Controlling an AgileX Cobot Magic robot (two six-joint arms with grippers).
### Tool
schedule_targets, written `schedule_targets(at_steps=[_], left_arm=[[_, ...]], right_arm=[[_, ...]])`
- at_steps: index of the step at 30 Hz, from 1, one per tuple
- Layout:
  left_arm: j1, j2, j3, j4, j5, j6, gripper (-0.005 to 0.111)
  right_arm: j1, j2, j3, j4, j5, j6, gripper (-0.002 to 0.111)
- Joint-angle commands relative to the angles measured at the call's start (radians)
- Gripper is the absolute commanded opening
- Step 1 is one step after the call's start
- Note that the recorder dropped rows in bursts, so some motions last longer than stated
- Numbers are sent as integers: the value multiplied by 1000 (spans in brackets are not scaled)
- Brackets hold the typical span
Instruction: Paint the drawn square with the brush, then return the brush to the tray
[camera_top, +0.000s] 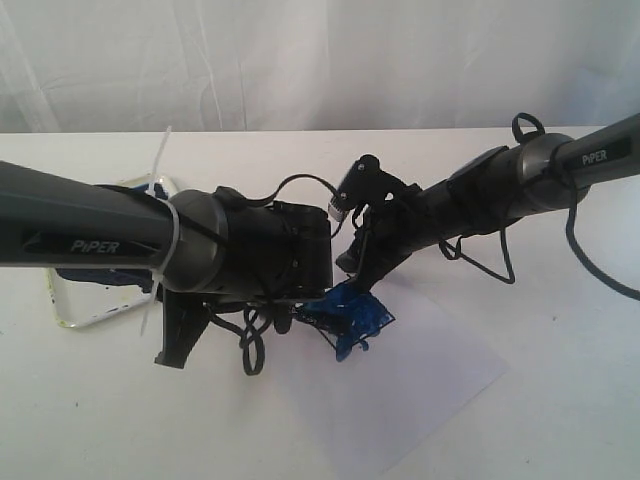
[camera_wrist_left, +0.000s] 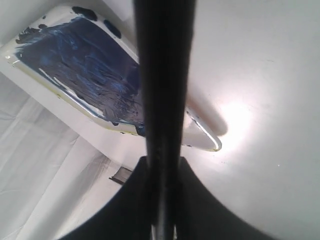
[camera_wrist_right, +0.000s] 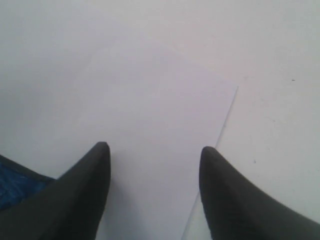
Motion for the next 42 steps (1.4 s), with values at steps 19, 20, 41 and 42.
schedule_targets(at_steps=[19, 20, 41, 42], left_arm=[[9, -15, 77, 74, 100, -165, 0], [9, -15, 77, 76, 100, -165, 0], [-7, -15, 80, 43, 100, -115, 0], [-2, -15, 80, 47, 100, -115, 0]], right_arm=[[-1, 15, 15, -36, -32, -16, 51], [-1, 15, 15, -36, -32, -16, 51], [-1, 15, 15, -36, -34, 0, 51], [-1, 15, 15, -36, -34, 0, 51]])
